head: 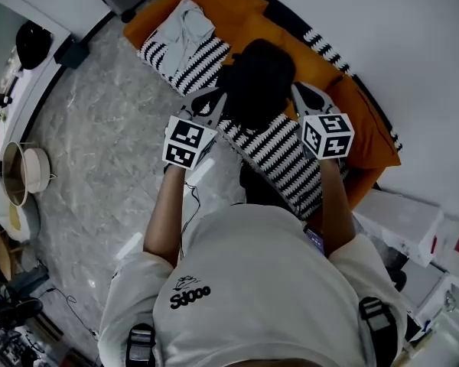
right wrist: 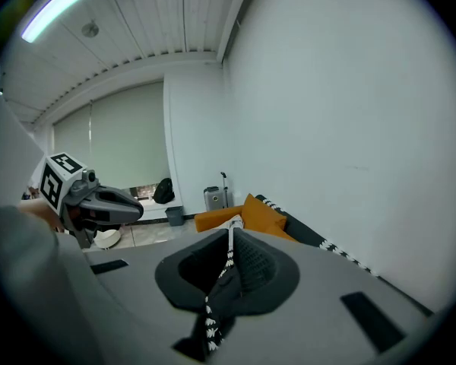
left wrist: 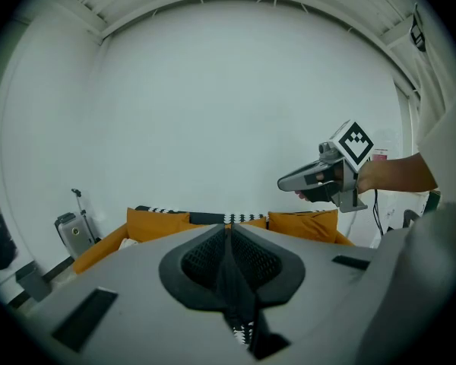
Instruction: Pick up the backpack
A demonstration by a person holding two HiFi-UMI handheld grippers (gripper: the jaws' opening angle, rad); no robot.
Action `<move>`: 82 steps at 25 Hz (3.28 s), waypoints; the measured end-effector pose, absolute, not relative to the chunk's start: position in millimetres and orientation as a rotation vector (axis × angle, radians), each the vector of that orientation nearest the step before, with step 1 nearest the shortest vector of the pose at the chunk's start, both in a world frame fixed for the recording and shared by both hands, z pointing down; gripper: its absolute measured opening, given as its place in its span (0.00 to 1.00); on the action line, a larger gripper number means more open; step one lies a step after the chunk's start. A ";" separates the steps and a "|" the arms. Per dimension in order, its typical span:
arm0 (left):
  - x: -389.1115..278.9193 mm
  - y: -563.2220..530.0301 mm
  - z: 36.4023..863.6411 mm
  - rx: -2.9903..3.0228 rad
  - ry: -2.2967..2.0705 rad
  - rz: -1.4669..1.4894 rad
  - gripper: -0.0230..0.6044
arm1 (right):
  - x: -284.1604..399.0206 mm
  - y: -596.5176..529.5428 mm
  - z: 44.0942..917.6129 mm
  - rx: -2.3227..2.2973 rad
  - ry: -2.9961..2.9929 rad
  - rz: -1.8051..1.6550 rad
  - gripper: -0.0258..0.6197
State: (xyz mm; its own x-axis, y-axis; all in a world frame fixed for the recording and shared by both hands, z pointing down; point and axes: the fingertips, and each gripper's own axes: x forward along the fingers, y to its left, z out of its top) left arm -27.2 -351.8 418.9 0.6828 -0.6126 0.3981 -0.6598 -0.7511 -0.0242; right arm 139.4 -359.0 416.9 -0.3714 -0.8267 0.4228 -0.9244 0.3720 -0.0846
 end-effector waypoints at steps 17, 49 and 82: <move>25.0 -451.8 486.4 2.668 -1.070 0.718 0.10 | 192.2 -477.4 518.1 1.428 -2.361 0.653 0.27; 74.0 -534.7 638.0 2.432 -1.052 0.889 0.10 | 196.3 -572.2 754.8 1.138 -2.203 1.180 0.38; 150.2 -606.6 722.9 2.481 -0.844 0.808 0.10 | 178.7 -579.2 786.4 0.982 -2.260 1.273 0.18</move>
State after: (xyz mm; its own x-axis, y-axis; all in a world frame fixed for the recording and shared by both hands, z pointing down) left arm 150.2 -606.6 722.9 0.6512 -0.4202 0.6319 -0.6495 -0.7392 0.1778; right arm 178.7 -579.2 786.4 -0.6910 -0.3924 0.6070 -0.7225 0.3505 -0.5959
